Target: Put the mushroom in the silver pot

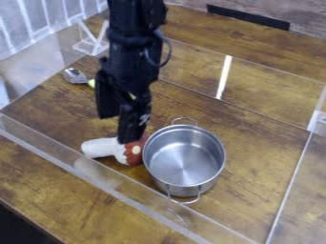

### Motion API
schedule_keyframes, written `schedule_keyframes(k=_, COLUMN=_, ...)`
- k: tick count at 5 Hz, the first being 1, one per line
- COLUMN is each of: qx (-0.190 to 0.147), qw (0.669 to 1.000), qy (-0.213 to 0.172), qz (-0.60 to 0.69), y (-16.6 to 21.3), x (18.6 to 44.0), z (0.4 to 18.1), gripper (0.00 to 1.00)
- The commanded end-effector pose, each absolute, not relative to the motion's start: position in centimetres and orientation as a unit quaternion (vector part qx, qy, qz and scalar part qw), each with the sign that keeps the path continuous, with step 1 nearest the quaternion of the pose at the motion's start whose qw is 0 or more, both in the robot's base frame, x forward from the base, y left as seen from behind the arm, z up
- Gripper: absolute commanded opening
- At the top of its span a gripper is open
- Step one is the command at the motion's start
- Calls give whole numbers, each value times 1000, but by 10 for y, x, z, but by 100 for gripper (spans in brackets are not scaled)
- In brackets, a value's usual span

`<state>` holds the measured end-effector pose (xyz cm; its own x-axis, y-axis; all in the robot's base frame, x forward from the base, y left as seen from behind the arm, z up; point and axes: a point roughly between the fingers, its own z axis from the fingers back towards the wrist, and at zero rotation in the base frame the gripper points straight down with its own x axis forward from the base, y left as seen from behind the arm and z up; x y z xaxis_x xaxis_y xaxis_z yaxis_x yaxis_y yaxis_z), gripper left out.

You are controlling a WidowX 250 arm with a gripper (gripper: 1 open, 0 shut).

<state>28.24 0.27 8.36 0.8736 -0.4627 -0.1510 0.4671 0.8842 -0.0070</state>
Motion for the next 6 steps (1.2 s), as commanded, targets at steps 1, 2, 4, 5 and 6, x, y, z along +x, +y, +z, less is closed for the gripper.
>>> schedule_keyframes(k=1, qx=28, qw=952, qy=56, qz=-301, y=14, x=285, z=77, gripper=100)
schedule_keyframes(k=2, qx=31, qw=939, qy=59, qz=-336, y=22, x=286, z=63, gripper=100)
schedule_keyframes(k=4, qx=37, qw=938, qy=59, qz=-341, y=24, x=296, z=36, gripper=100)
schedule_keyframes(k=5, qx=42, qw=930, qy=57, qz=-361, y=20, x=289, z=43, gripper=0)
schedule_keyframes(k=6, qx=46, qw=922, qy=54, qz=-381, y=16, x=287, z=52, gripper=0)
